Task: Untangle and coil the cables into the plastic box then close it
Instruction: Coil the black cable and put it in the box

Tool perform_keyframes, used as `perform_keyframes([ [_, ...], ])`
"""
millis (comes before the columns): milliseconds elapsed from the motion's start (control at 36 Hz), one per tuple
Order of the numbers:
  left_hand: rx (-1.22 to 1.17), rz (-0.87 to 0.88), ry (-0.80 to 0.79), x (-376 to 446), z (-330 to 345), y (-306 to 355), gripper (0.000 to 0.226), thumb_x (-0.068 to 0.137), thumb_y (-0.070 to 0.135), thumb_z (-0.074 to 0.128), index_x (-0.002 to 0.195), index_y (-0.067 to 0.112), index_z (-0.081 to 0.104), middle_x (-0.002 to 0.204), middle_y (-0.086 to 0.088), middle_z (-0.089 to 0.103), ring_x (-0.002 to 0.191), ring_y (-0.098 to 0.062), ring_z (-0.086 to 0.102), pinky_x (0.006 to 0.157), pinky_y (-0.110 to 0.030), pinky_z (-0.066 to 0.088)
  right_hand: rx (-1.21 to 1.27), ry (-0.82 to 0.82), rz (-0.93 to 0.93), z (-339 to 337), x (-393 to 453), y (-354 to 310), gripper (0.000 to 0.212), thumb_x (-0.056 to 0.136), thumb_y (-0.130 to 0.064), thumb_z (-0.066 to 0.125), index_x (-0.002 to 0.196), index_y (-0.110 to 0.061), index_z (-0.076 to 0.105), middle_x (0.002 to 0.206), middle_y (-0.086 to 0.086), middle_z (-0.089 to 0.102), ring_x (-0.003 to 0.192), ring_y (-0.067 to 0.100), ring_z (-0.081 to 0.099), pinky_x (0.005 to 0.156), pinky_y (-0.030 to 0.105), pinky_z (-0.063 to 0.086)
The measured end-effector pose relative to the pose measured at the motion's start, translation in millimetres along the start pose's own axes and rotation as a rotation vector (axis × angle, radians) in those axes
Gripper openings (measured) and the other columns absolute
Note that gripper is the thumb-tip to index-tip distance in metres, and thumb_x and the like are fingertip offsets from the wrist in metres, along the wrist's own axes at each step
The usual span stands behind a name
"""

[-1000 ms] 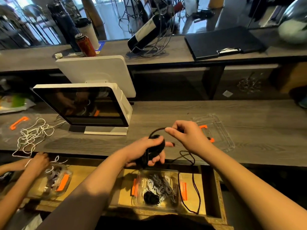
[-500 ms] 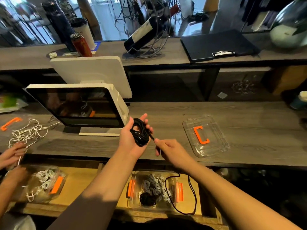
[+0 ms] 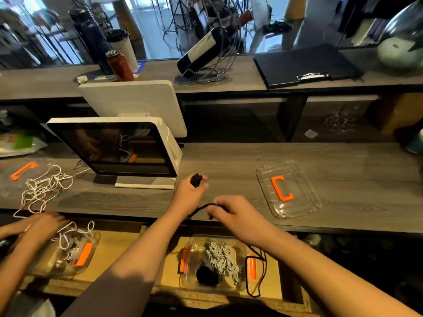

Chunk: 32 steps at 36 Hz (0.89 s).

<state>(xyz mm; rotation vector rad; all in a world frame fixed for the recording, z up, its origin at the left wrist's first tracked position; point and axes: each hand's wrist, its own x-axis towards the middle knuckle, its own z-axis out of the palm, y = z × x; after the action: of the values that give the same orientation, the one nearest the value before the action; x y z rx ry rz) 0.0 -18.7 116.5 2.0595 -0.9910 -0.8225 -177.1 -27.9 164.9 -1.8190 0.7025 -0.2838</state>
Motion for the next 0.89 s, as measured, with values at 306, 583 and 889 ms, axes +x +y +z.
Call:
perform_keyframes([
  [306, -0.533, -0.422, -0.990, -39.2, 1.8, 11.8, 0.084, 0.085, 0.083, 0.033, 0.102, 0.004, 0.054, 0.071, -0.002, 0.051, 0.054, -0.007, 0.037, 0.045, -0.015, 0.033, -0.114, 0.220, -0.066, -45.5, 19.4, 14.8, 0.016, 0.095, -0.033, 0.064, 0.088, -0.021, 0.070, 0.073, -0.004, 0.064, 0.064, 0.006, 0.056, 0.060, 0.026, 0.046],
  [583, -0.468, -0.138, -1.138, -44.8, -2.9, 22.5, 0.046, 0.098, 0.037, 0.056, 0.128, 0.002, 0.061, 0.077, 0.003, 0.051, 0.061, -0.003, 0.044, 0.057, -0.017, 0.040, -0.046, 0.255, -0.061, -54.3, 23.2, 28.1, 0.020, 0.085, -0.034, 0.075, 0.074, -0.023, 0.063, 0.066, -0.008, 0.059, 0.060, 0.002, 0.053, 0.060, 0.021, 0.045],
  [889, -0.729, -0.118, -0.581, -40.1, -1.6, 22.9, 0.044, 0.096, 0.036, 0.050, 0.130, 0.011, 0.060, 0.119, -0.017, 0.071, 0.107, -0.028, 0.068, 0.088, -0.036, 0.056, -0.058, 0.293, 0.019, -49.4, 16.8, 45.7, 0.033, 0.100, -0.039, 0.054, 0.072, -0.022, 0.063, 0.059, -0.009, 0.053, 0.055, 0.000, 0.048, 0.056, 0.019, 0.039],
])
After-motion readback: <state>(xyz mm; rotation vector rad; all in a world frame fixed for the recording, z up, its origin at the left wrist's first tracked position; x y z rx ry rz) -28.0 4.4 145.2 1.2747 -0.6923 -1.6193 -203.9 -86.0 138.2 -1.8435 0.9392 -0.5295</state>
